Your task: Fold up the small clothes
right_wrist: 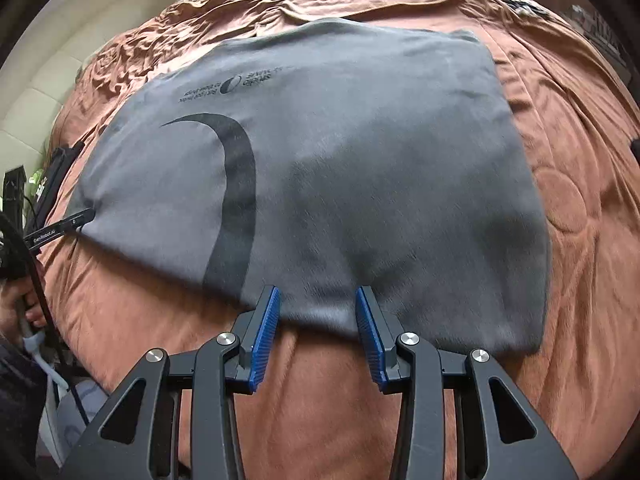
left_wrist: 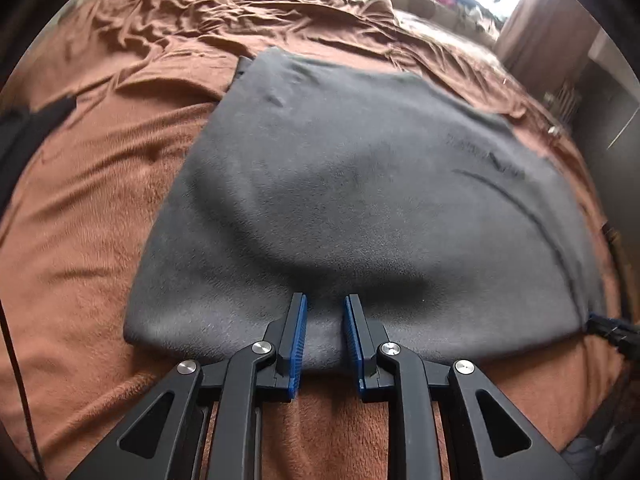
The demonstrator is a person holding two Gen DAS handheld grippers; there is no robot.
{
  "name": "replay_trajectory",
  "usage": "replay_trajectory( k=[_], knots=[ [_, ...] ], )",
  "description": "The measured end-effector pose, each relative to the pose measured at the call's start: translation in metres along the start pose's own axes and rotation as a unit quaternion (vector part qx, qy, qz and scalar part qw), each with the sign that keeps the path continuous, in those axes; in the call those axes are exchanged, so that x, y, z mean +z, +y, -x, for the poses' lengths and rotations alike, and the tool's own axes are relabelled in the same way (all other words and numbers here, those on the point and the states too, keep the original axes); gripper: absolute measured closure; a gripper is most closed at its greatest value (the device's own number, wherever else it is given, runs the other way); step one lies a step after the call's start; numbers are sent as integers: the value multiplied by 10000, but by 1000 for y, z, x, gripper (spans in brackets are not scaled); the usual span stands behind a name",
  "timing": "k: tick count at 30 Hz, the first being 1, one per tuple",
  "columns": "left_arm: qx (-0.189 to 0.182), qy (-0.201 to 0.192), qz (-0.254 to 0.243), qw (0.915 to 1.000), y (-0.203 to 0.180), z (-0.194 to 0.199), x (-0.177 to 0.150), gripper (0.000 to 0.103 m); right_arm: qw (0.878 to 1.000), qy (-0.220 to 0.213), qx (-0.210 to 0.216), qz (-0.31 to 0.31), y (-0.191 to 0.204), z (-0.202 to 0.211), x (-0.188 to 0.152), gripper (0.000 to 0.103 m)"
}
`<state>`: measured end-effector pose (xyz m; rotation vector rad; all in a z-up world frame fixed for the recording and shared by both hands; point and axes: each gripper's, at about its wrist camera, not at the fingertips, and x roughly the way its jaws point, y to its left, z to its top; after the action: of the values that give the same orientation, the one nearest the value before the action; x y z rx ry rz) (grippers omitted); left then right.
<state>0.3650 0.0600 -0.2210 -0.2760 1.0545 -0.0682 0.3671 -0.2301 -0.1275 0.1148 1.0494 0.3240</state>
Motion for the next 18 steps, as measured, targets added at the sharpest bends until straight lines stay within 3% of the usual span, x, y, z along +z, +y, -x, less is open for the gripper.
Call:
replay_trajectory(
  k=[4, 12, 13, 16, 18],
  knots=[
    [-296, -71, 351, 9989, 20, 15, -4, 81, 9997, -221, 47, -43, -5, 18, -13, 67],
    [-572, -303, 1254, 9900, 53, 45, -13, 80, 9884, -498, 897, -1118, -58, 35, -41, 67],
    [-604, -317, 1382, 9881, 57, 47, -14, 80, 9849, -550, 1021, -1282, -66, 37, -44, 65],
    [-769, -342, 1710, 9817, 68, 50, -17, 78, 9773, -701, 1160, -1630, -83, 40, -56, 40],
    [-912, -280, 1887, 9774, 75, 48, -20, 61, 9723, -712, 1252, -1842, -94, 39, -63, 37]
  ],
)
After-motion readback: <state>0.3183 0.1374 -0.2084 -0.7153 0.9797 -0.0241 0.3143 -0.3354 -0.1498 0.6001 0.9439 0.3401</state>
